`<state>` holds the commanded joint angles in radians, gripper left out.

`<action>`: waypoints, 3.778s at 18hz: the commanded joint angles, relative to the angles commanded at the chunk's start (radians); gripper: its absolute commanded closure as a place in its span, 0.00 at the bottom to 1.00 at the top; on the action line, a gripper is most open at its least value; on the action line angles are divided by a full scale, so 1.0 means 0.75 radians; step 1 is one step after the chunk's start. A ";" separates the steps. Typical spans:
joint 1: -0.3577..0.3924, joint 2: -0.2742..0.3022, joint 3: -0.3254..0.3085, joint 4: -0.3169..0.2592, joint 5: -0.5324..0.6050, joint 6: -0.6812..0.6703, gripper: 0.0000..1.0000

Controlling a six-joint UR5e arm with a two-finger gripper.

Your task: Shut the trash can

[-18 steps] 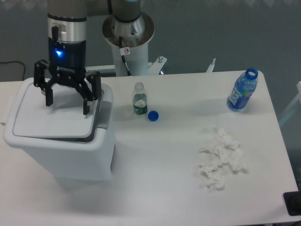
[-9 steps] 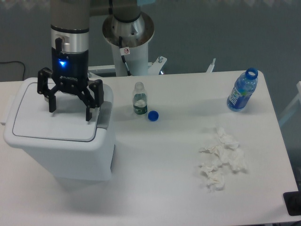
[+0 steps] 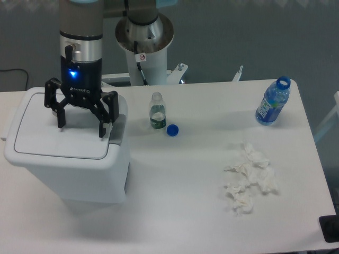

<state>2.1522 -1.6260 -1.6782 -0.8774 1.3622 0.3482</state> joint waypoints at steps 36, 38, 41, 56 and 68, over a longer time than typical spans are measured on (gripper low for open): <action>0.053 0.067 0.018 -0.004 -0.020 0.002 0.00; 0.092 0.088 0.018 -0.002 -0.045 0.002 0.00; 0.182 0.084 0.016 -0.002 -0.049 0.004 0.00; 0.607 0.010 0.010 -0.102 -0.041 0.833 0.00; 0.885 -0.078 0.090 -0.252 0.014 1.614 0.00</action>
<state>2.8163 -1.6843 -1.6108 -1.0661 1.3728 1.5585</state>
